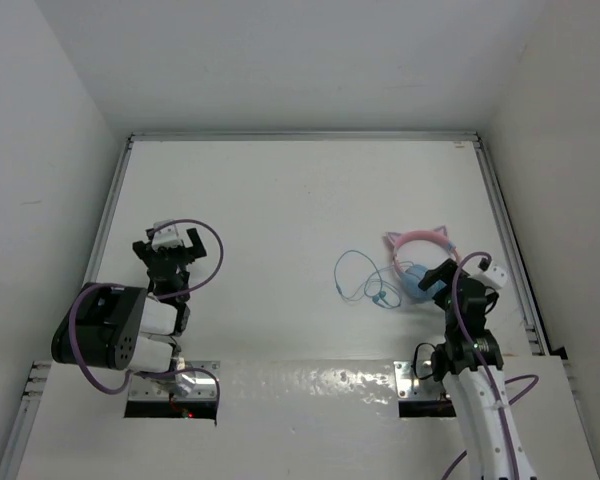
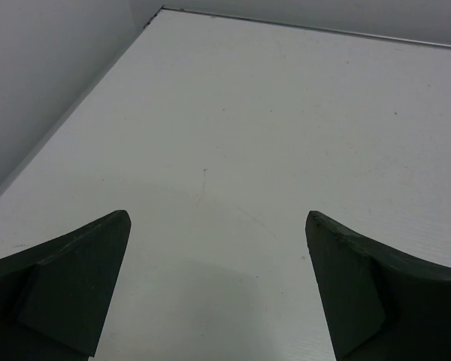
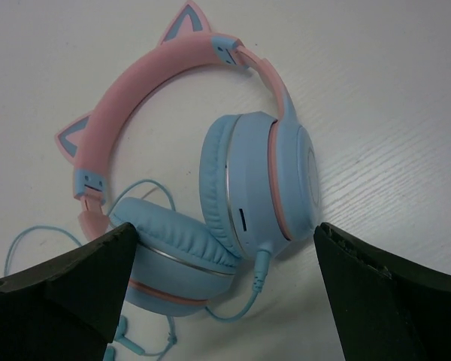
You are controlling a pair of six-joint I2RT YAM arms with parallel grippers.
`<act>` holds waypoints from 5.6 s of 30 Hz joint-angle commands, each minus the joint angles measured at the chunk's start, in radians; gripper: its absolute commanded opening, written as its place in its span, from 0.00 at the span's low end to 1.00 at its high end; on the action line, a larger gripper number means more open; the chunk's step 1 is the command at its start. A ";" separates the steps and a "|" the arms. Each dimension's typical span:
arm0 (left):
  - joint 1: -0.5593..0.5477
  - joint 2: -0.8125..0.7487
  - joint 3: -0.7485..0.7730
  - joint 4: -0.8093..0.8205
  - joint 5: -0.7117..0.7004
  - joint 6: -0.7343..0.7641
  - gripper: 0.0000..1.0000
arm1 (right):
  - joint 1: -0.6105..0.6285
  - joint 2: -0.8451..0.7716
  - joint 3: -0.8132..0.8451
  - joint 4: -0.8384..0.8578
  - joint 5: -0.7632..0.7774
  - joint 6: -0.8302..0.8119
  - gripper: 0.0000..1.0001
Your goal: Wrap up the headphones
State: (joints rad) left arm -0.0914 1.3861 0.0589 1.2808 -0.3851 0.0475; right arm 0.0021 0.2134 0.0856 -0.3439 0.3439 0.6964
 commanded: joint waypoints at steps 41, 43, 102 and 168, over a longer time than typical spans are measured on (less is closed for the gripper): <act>-0.125 -0.137 1.056 -1.807 1.066 0.489 0.62 | 0.295 0.982 0.679 0.045 -0.002 -0.452 0.00; -0.128 -0.136 1.046 -1.764 1.068 0.421 0.66 | 0.350 0.989 0.722 0.037 -0.023 -0.440 0.00; -0.114 0.074 1.406 -1.721 0.890 -0.313 0.00 | 0.808 0.727 0.513 0.413 -0.015 -0.635 0.76; -0.363 0.139 1.507 -2.028 0.956 0.384 0.00 | 0.539 1.120 1.254 0.184 -0.108 -0.803 0.00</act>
State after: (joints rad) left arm -0.4454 1.5764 1.5356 -0.7570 0.4324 0.4698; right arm 0.5476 1.3178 1.3354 -0.2184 0.2424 -0.2108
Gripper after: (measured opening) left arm 0.122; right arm 0.001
